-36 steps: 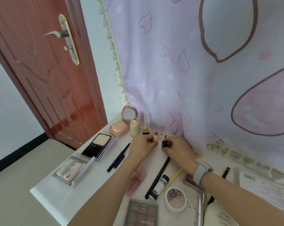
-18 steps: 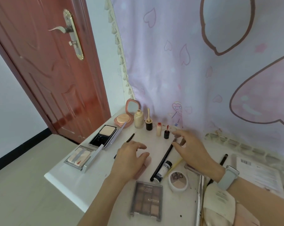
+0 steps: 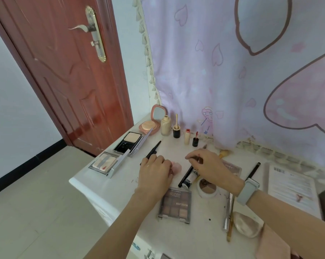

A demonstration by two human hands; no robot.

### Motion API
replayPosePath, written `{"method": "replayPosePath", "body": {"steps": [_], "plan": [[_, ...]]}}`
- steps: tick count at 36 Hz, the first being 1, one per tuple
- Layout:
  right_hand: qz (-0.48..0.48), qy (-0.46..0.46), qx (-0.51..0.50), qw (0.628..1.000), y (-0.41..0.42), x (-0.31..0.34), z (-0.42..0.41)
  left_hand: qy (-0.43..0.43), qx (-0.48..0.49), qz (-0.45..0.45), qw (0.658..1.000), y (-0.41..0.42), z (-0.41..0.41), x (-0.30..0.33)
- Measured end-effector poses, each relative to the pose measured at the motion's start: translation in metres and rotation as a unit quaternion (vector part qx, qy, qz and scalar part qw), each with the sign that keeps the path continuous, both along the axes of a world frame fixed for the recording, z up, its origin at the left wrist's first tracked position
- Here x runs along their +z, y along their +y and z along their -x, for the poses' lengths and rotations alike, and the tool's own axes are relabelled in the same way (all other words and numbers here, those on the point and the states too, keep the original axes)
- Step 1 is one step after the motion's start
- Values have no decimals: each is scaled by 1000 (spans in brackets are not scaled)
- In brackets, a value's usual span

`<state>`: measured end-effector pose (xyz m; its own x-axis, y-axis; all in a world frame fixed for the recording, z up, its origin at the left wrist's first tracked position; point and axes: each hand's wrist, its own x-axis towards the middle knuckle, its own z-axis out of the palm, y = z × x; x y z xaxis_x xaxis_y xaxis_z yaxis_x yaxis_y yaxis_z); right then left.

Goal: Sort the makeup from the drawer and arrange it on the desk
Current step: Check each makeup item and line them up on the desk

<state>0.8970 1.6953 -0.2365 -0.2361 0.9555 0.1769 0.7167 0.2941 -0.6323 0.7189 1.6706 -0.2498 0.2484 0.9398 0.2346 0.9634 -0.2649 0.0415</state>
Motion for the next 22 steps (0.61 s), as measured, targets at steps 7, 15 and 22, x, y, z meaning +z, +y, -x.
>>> {"method": "replayPosePath", "body": {"steps": [7, 15, 22], "plan": [[-3, 14, -2, 1000, -6, 3, 0, -24, 7, 14, 1000, 3, -3, -5], [27, 20, 36, 999, -11, 5, 5, -129, -43, -44, 990, -4, 1, 0], [58, 141, 55, 987, -16, 25, 12, -272, -97, -43, 956, -7, 5, 16]]}}
